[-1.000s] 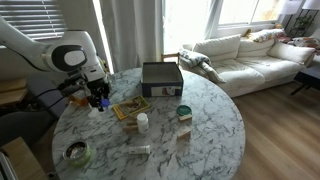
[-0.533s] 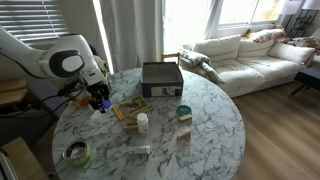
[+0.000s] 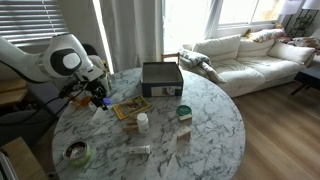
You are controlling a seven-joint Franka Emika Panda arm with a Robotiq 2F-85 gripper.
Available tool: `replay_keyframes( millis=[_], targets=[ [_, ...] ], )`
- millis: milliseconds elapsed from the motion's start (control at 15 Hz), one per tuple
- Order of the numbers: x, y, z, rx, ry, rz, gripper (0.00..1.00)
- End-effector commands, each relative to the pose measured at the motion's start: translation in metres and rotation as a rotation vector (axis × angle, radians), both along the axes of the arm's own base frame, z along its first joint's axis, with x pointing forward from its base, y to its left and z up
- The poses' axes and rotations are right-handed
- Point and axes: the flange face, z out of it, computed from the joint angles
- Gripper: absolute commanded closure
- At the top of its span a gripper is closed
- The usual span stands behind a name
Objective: Slide the bottle with a blue lid to the right, pick up the bottle with a blue lid and place it the right way up on the table, pick up the bottle with a blue lid and put it in the clear storage container
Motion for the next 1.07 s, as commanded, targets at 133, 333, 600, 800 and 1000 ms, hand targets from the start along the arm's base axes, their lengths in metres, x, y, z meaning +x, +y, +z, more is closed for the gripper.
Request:
replay_keyframes(
  millis=[133,333,600,800,1000],
  targets=[
    [-0.012,0.019,-0.006,-0.063,-0.106,0.163,0.61],
    [-0.019,0.025,-0.012,-0.070,-0.137,0.224,0.61],
    [-0.023,0.029,-0.009,-0.130,-0.189,0.292,0.61],
    [-0.028,0.033,-0.016,-0.138,-0.223,0.298,0.61],
    [-0.034,0.034,-0.022,-0.142,-0.258,0.300,0.61]
  ],
)
